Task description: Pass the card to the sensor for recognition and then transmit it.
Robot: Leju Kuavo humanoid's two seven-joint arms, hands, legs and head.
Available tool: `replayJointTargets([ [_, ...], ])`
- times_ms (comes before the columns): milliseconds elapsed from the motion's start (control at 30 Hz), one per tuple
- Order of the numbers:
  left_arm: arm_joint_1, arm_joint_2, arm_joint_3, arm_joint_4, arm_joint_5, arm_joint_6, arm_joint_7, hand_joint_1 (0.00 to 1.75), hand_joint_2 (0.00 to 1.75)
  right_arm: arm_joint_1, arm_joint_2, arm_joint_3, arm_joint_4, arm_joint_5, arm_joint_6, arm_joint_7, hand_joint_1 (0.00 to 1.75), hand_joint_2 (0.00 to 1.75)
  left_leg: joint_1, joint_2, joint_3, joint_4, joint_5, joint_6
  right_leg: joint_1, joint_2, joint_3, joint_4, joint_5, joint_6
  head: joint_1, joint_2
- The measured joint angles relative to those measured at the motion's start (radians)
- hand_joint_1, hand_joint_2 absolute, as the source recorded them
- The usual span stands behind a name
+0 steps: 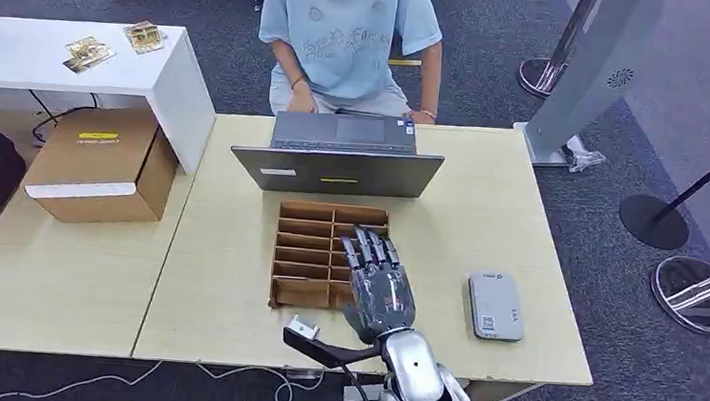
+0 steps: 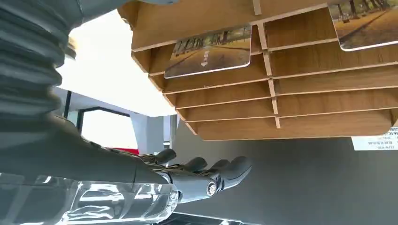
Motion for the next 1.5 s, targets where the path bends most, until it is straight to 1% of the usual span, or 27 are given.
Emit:
replayJointTargets([
  [733,0.002,0.004,0.000,0.000,-0.001,-0.001,0.000,0.00,1.75,0.001,0.000,0.000,0.039,-0.017,0.008,0.000,0.00,1.75,0.000,0.000,0.000,0.000,0.000,0.000,0.000,0.000,0.000,0.000,0.000,0.000,0.000,0.000],
  [767,0.002,0.004,0.000,0.000,0.000,-0.001,0.000,0.00,1.75,0.000,0.000,0.000,0.040,-0.018,0.009,0.000,0.03,1.75,0.000,0.000,0.000,0.000,0.000,0.000,0.000,0.000,0.000,0.000,0.000,0.000,0.000,0.000],
  [800,0.002,0.004,0.000,0.000,0.001,-0.001,0.000,0.00,1.75,-0.001,0.000,0.000,0.041,-0.018,0.011,0.000,0.14,1.75,0.000,0.000,0.000,0.000,0.000,0.000,0.000,0.000,0.000,0.000,0.000,0.000,0.000,0.000],
  [833,0.002,0.003,0.000,0.000,0.002,-0.001,0.000,0.00,1.75,-0.002,0.000,0.000,0.042,-0.019,0.013,0.000,0.14,1.75,0.000,0.000,0.000,0.000,0.000,0.000,0.000,0.000,0.000,0.000,0.000,0.000,0.000,0.000],
  [867,0.002,0.003,0.001,0.000,0.002,-0.001,0.000,0.00,1.75,-0.002,0.000,0.000,0.043,-0.019,0.014,0.000,0.24,1.75,0.000,0.000,0.000,0.000,0.000,0.000,0.000,0.000,0.000,0.000,0.000,0.000,0.000,0.000],
  [900,0.002,0.003,0.001,0.000,0.002,-0.001,0.000,0.00,1.75,-0.002,0.000,0.000,0.043,-0.019,0.015,0.000,0.28,1.75,0.000,0.000,0.000,0.000,0.000,0.000,0.000,0.000,0.000,0.000,0.000,0.000,0.000,0.000],
  [967,0.002,0.003,0.001,0.000,0.002,-0.001,0.000,0.00,1.75,-0.002,0.000,0.000,0.045,-0.019,0.015,0.000,0.26,1.75,0.000,0.000,0.000,0.000,0.000,0.000,0.000,0.000,0.000,0.000,0.000,0.000,0.000,0.000],
  [1033,0.002,0.003,0.001,0.000,0.003,-0.001,0.000,0.00,1.75,-0.002,0.000,0.000,0.045,-0.019,0.016,0.000,0.14,1.75,0.000,0.000,0.000,0.000,0.000,0.000,0.000,0.000,0.000,0.000,0.000,0.000,0.000,0.000],
  [1067,0.002,0.003,0.002,0.000,0.003,-0.001,0.000,0.00,1.75,-0.002,0.000,0.000,0.045,-0.019,0.017,0.000,0.12,1.75,0.000,0.000,0.000,0.000,0.000,0.000,0.000,0.000,0.000,0.000,0.000,0.000,0.000,0.000],
  [1233,0.002,0.003,0.003,0.000,0.004,0.000,0.000,0.00,1.75,-0.003,0.000,0.000,0.047,-0.019,0.017,0.000,0.10,1.75,0.000,0.000,0.000,0.000,0.000,0.000,0.000,0.000,0.000,0.000,0.000,0.000,0.000,0.000],
  [1500,0.002,0.003,0.006,0.000,0.007,-0.001,0.000,0.00,1.75,-0.003,0.000,0.000,0.047,-0.021,0.018,0.000,0.24,1.75,0.000,0.000,0.000,0.000,0.000,0.000,0.000,0.000,0.000,0.000,0.000,0.000,0.000,0.000],
])
